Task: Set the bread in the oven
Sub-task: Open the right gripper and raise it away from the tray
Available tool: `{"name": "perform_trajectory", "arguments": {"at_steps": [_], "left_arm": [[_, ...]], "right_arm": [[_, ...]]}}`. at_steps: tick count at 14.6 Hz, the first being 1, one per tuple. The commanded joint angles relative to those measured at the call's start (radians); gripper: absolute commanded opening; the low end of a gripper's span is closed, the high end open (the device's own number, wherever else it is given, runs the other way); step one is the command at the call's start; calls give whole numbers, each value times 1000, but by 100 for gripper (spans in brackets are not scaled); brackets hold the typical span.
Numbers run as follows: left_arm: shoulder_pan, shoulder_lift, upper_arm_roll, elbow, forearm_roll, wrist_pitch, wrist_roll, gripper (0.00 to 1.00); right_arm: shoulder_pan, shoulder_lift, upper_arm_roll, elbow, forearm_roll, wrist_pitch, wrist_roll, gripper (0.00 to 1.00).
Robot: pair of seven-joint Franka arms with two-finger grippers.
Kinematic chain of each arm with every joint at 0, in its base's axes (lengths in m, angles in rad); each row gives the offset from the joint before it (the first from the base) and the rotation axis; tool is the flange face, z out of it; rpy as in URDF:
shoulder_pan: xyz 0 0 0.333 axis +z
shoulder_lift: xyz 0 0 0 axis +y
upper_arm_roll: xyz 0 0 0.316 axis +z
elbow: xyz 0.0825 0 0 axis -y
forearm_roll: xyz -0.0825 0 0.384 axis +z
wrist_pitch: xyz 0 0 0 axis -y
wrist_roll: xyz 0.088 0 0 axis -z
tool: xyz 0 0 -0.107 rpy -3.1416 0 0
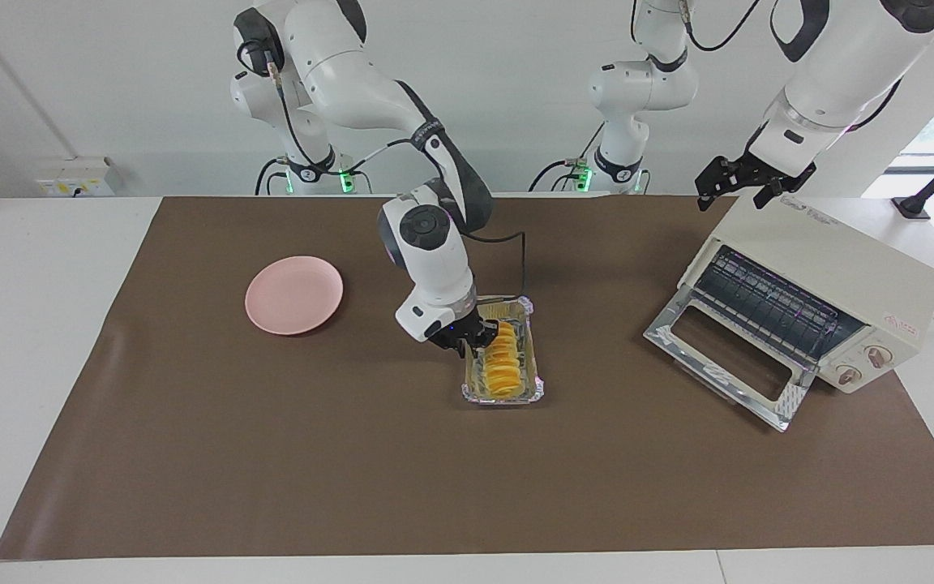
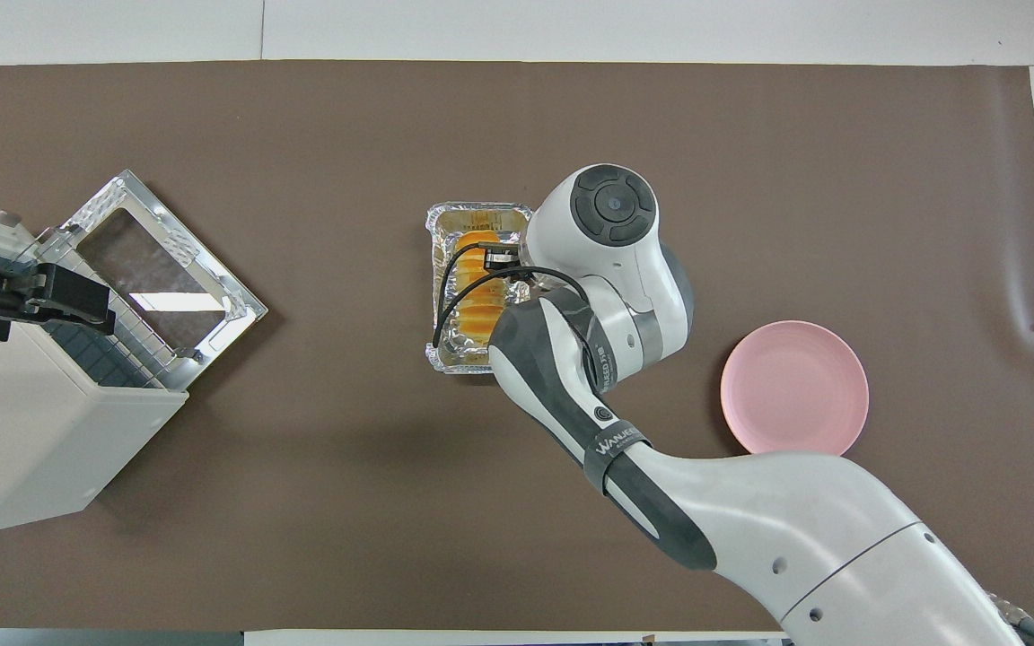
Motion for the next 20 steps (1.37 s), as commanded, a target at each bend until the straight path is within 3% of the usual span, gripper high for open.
{"name": "perform_trajectory", "arguments": {"at_steps": [1, 4, 7, 13, 20], "left_arm": [[12, -32, -8, -38, -5, 22, 2, 100], [12, -32, -8, -38, -5, 22, 2, 100], [11, -32, -8, -38, -5, 22, 2, 100], [11, -32, -8, -38, -5, 22, 2, 100], [12, -32, -8, -38, -5, 22, 2, 100]], "right_arm": [[2, -27, 3, -13, 17, -15, 61, 100], [-33, -64, -9, 20, 17, -109, 84, 100], [-147, -146, -11, 13, 14, -185, 37, 100], [-409, -275, -13, 3, -1, -379, -374, 100], [-535, -416, -25, 4, -95, -614, -672, 100]]}}
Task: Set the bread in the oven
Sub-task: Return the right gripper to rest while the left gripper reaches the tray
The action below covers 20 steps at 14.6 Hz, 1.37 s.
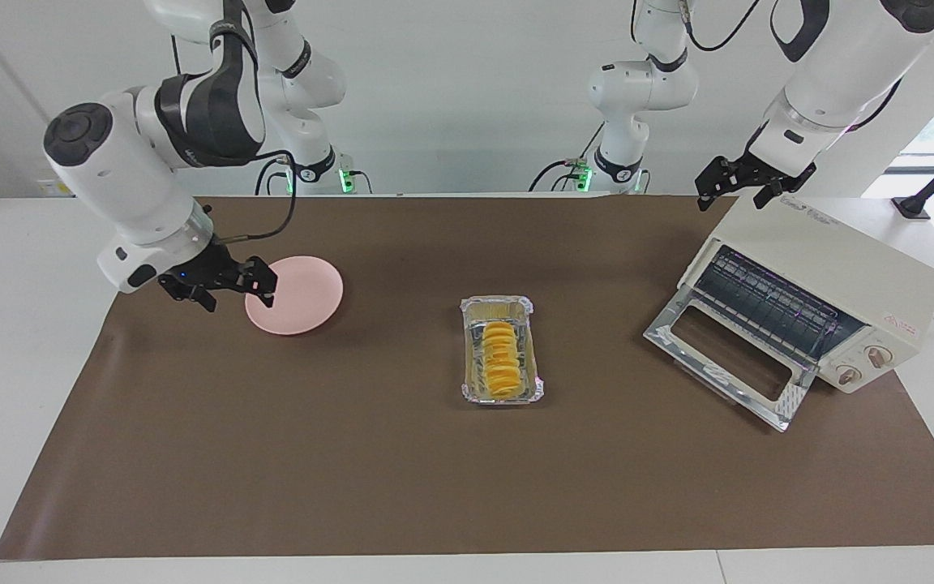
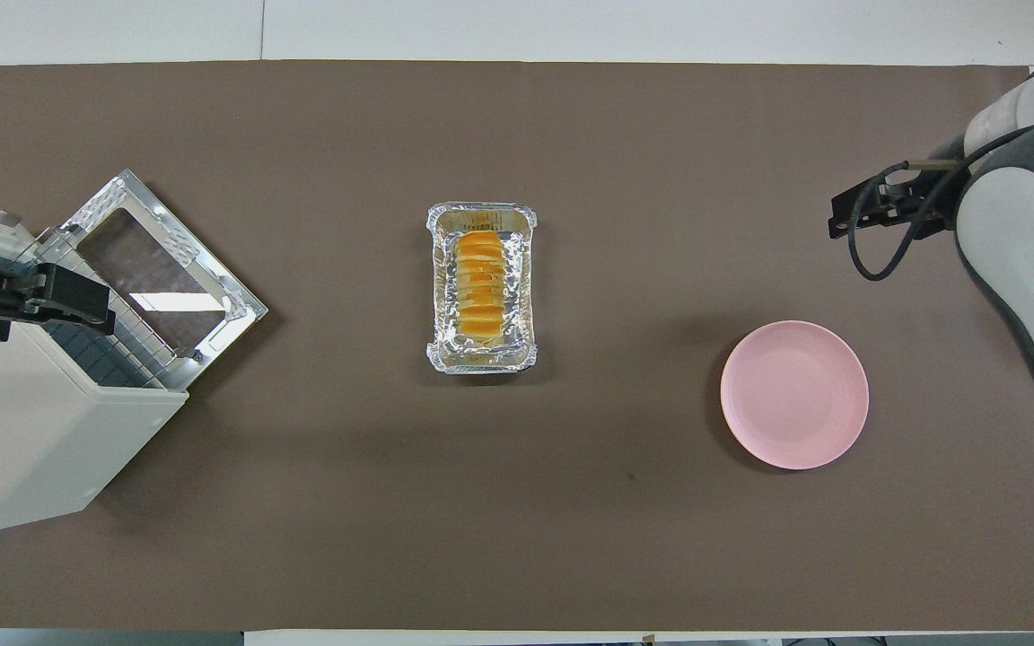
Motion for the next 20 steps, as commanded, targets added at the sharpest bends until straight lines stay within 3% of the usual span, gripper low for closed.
{"name": "perform_trajectory", "arguments": {"at_steps": [1, 6, 9, 13, 17, 20], "left_arm": [[12, -32, -8, -38, -5, 22, 2, 100], [-1, -34, -11, -35, -5, 35, 2, 100], [-6, -37, -16, -44, -5, 41, -13, 100], [-113, -9, -20, -3, -8, 122, -151, 100], [-260, 208, -17, 221, -40, 82, -235, 100], [-433, 449, -11, 406, -31, 157, -381, 100]], "right_arm": [[-35, -93, 7, -27, -19, -60, -66, 100], [-42, -163, 8, -33, -79, -142, -69, 100], [-37, -238, 8, -118, -92, -174, -69, 100], [-46, -272, 8, -167, -108, -134, -85, 100], [-54, -263, 10, -164, -106, -75, -118, 100], [-66, -262, 10, -161, -89, -80, -112, 100]]}}
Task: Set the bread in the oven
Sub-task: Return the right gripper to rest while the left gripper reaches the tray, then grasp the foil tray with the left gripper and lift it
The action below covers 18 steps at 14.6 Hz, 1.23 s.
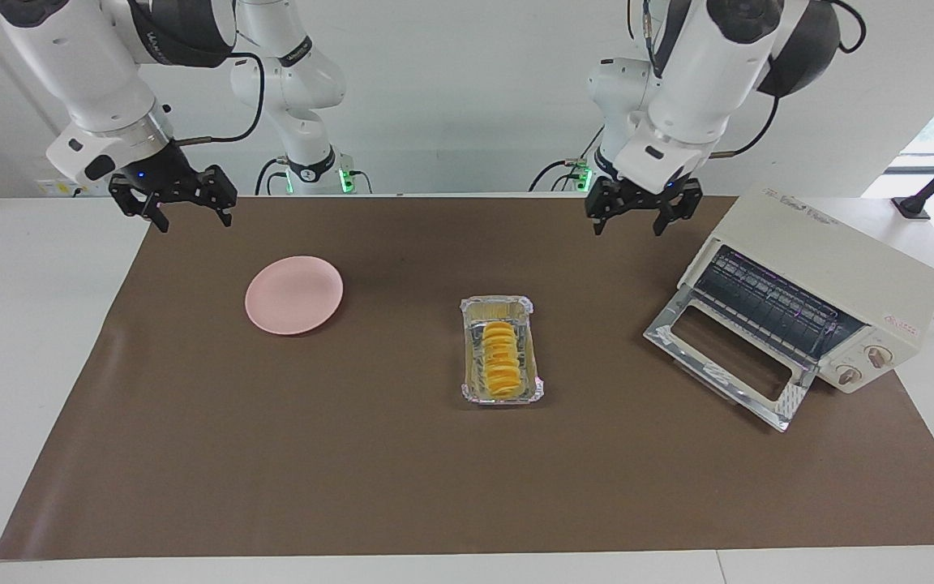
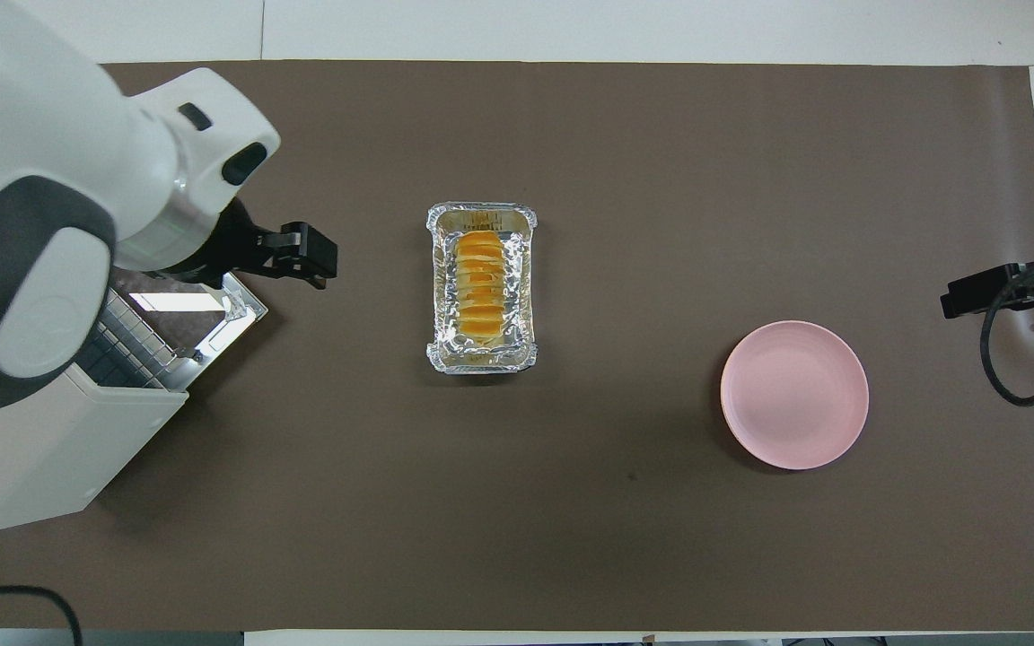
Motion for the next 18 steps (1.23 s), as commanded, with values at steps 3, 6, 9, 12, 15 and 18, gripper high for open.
{"name": "perform_trajectory", "arguments": {"at_steps": [3, 6, 9, 12, 15, 18], "left_arm": [[-203, 270, 22, 139, 23, 212, -163, 100], [-273, 365, 23, 116, 42, 298, -169, 100], [-306, 414, 23, 108, 60, 376, -176, 100], [-294, 422, 23, 51, 73, 445, -177, 100], [-292, 445, 25, 25, 91, 496, -188, 100], [-301, 459, 25, 4, 94, 532, -234, 100]], "right_arm": [[-31, -15, 9, -19, 18, 16, -20, 100], [-28, -17, 9, -21, 17, 17, -11, 100], [-28, -18, 9, -21, 17, 16, -11, 100], [-29, -17, 9, -18, 15, 13, -12, 100], [-29, -20, 9, -19, 14, -6, -12, 100], [-28, -20, 9, -19, 15, -6, -12, 100]]}}
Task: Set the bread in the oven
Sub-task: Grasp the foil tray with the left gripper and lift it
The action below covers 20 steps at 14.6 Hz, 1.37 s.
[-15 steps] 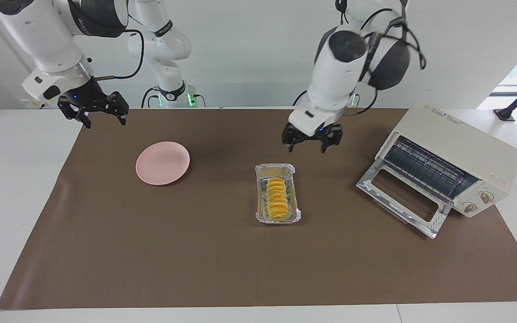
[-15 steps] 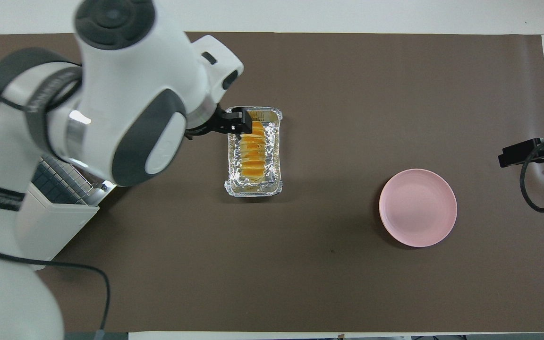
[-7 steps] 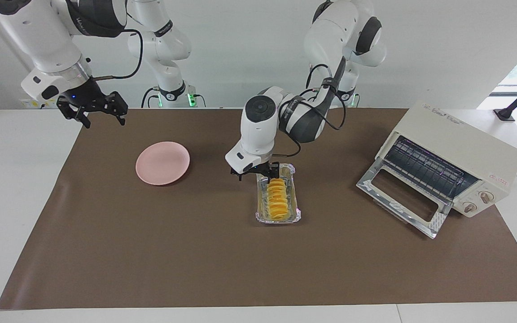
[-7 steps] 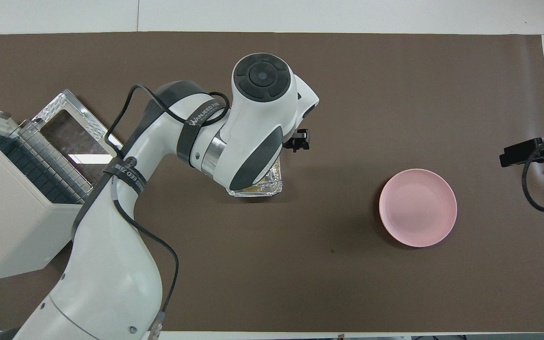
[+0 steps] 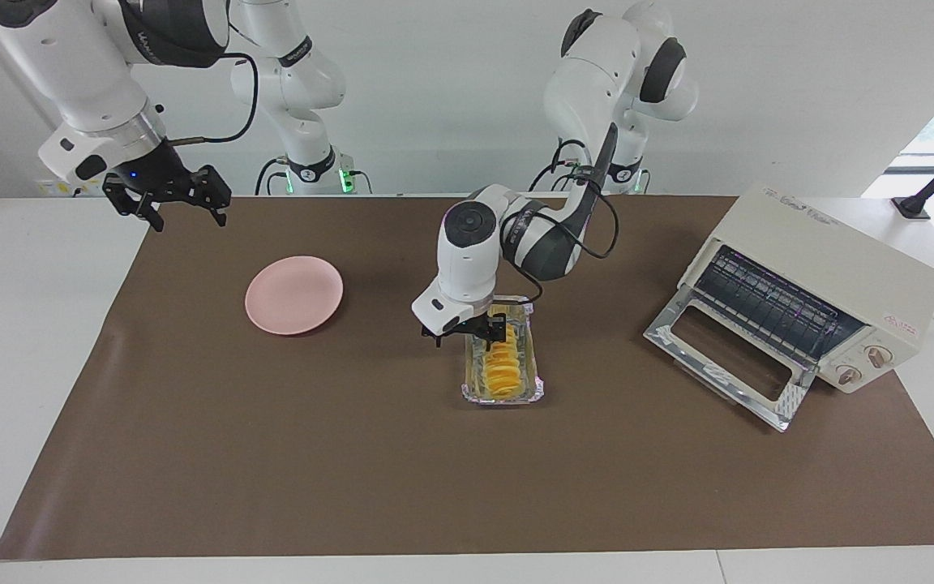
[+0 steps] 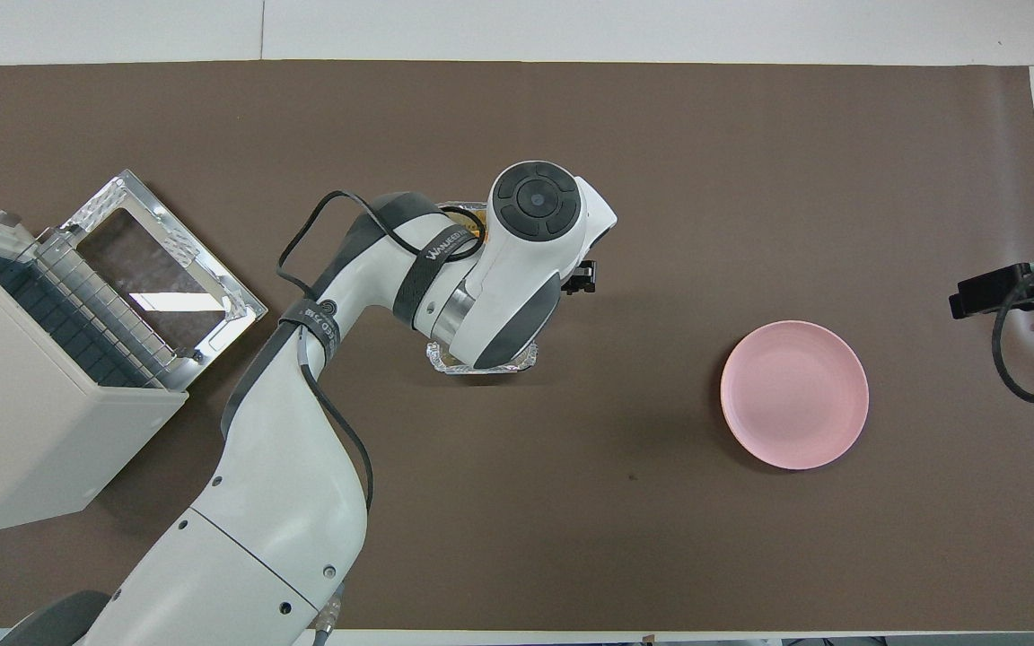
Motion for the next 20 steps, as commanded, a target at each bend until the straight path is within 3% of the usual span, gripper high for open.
{"name": "perform_trajectory", "arguments": {"at_steps": [1, 2, 7, 8, 12, 16, 20], "left_arm": [[-10, 3, 3, -35, 25, 43, -37, 98], [-12, 3, 3, -36, 25, 45, -43, 90], [-10, 1, 3, -79, 25, 86, -60, 20], [-10, -1, 3, -79, 25, 83, -62, 2], [-4, -5, 5, -62, 17, 59, -91, 0], [4, -46, 54, 74, 2, -217, -125, 0], [5, -135, 175, 131, -3, -290, -135, 0]], "right_arm": [[-15, -20, 9, -19, 10, -2, -12, 100], [-15, -20, 9, -19, 9, -2, -12, 100], [-15, -20, 9, -19, 9, -2, -12, 100], [-15, -20, 9, -19, 10, -2, -12, 100], [-15, -20, 9, -19, 9, -2, -12, 100], [-15, -20, 9, -19, 9, -2, -12, 100], [-15, -20, 9, -19, 9, -2, -12, 100]]}}
